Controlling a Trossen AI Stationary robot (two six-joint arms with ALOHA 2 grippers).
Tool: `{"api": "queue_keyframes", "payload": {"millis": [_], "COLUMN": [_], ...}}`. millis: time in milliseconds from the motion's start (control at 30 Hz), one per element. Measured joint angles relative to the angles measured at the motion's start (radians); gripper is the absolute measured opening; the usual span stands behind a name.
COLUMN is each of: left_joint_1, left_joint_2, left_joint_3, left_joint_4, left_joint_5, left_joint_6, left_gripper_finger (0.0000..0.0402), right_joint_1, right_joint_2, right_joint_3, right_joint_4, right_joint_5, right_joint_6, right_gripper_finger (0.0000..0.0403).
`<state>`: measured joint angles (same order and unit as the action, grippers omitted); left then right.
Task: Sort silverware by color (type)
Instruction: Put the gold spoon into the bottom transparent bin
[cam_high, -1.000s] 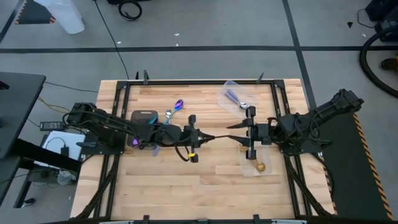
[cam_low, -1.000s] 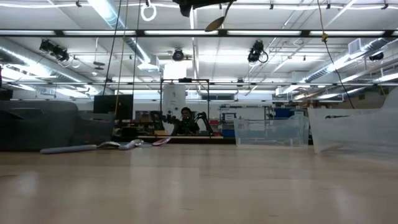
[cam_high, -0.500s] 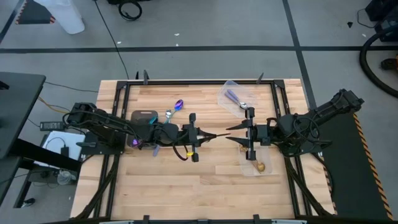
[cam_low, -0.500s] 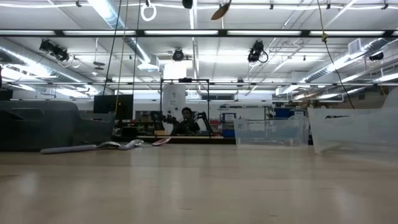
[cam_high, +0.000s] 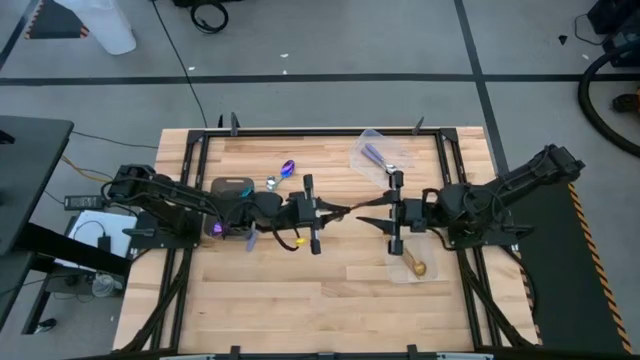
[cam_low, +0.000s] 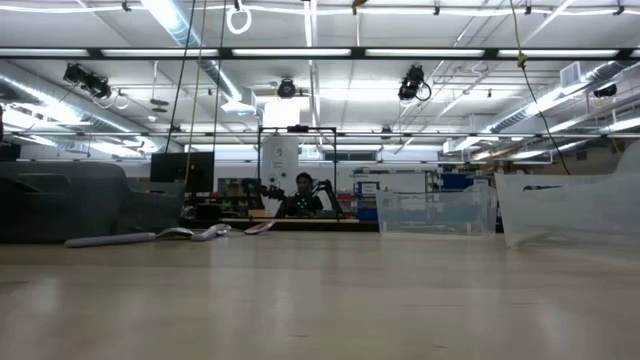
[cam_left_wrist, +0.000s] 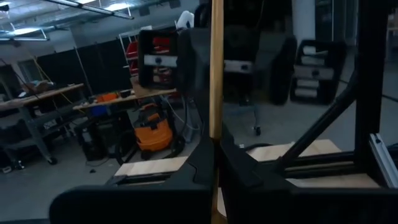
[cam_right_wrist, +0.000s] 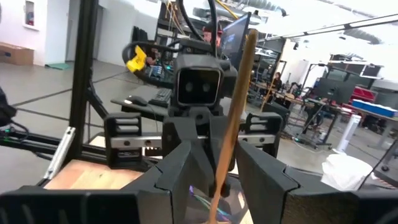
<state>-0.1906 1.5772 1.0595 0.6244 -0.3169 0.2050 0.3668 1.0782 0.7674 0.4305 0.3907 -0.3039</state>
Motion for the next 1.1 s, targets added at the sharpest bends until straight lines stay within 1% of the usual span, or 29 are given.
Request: {"api": "queue_keyframes", "payload": {"millis": [267, 467, 667, 833, 1033, 1100], "left_joint_1": [0.004, 0.004, 0.004, 0.003, 0.001, 0.001], "left_joint_2": [0.001, 0.002, 0.002, 0.002, 0.002, 0.002], "left_joint_3": [0.0, 0.0, 0.0, 0.0, 0.0, 0.0], "left_joint_4": [0.022, 0.023, 0.024, 0.024, 0.022, 0.021], "left_joint_5": [0.0, 0.0, -0.001, 0.0, 0.003, 0.002], "left_joint_6": [-0.002, -0.002, 0.006, 0.023, 0.035, 0.035], "left_gripper_finger": [0.0015, 0.0015, 0.0015, 0.0015, 0.0015, 0.0015], "right_joint_1": [-0.045, -0.063, -0.063, -0.052, -0.04, -0.04], "right_joint_2": [0.091, 0.129, 0.128, 0.124, 0.123, 0.123], "right_joint_3": [0.0, 0.0, 0.001, 0.001, 0.001, 0.001], "right_joint_4": [0.133, 0.178, 0.17, 0.163, 0.158, 0.153], "right_joint_5": [0.0, 0.0, -0.001, 0.0, 0.022, 0.022], "right_joint_6": [-0.014, -0.014, -0.015, -0.043, -0.054, -0.055], "right_gripper_finger": [0.0137, 0.0136, 0.0122, 0.0093, 0.0027, 0.0025]}}
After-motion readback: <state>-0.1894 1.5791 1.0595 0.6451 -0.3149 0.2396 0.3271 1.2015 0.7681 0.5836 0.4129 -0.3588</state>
